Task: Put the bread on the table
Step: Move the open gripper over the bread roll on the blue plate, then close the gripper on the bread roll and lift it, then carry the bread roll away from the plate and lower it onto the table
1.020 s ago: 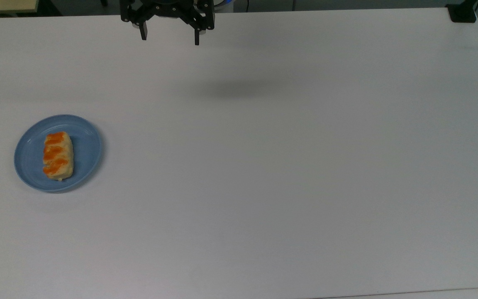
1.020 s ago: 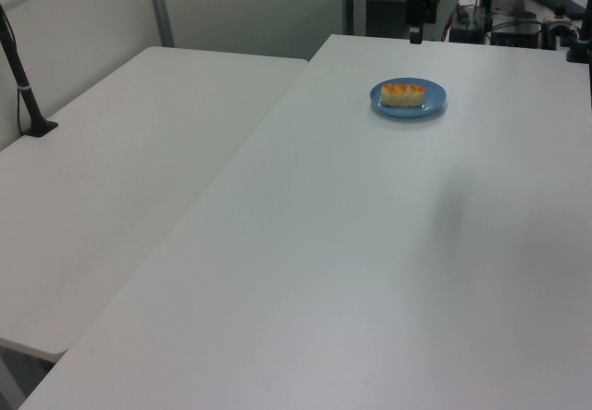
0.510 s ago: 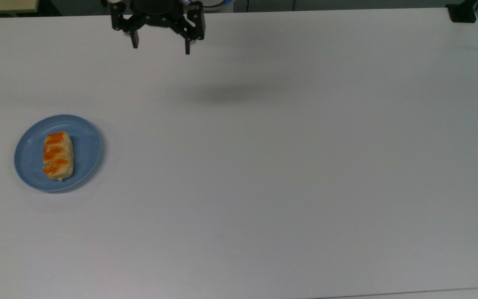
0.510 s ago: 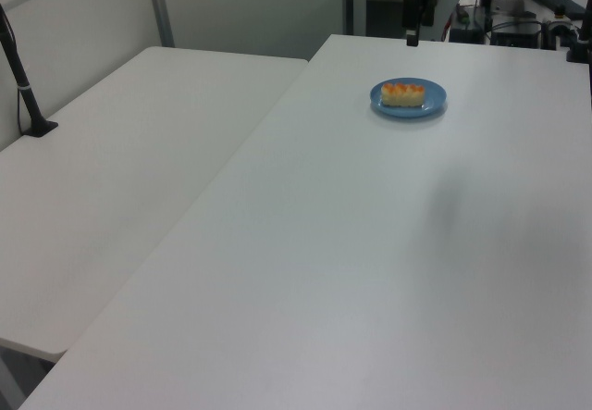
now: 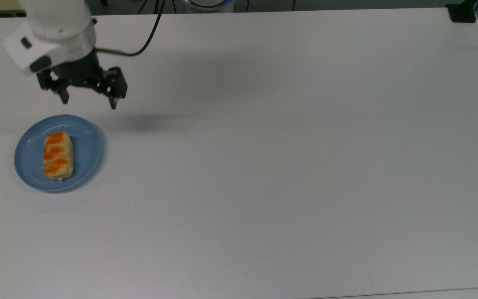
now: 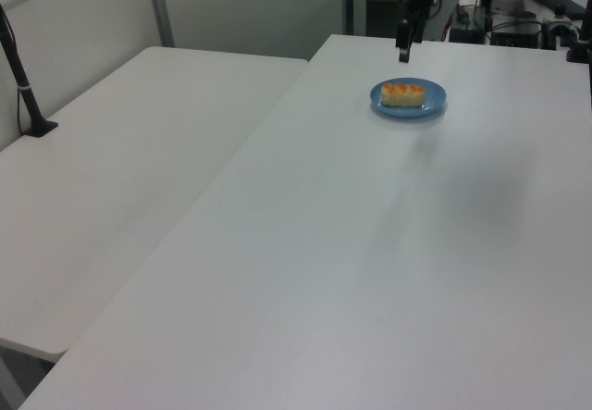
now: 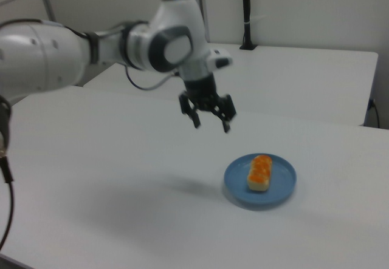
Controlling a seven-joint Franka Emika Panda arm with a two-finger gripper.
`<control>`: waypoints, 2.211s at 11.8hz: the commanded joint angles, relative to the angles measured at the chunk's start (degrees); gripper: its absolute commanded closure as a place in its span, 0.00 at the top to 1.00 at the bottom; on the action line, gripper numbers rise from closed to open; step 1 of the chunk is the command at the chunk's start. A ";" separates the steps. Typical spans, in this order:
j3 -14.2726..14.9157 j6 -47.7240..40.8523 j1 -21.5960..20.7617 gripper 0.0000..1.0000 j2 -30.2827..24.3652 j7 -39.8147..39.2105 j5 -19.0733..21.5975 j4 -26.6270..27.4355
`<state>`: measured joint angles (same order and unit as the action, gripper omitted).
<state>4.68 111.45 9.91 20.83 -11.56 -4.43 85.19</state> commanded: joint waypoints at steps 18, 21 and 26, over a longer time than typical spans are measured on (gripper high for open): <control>-0.64 22.41 8.99 0.37 14.77 -9.28 3.10 -2.66; -2.56 15.66 7.15 0.38 10.47 -6.47 3.82 -2.57; -5.30 15.56 0.48 0.38 9.14 5.38 1.11 1.11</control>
<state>-0.98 126.92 13.99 31.64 -11.00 -1.48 82.09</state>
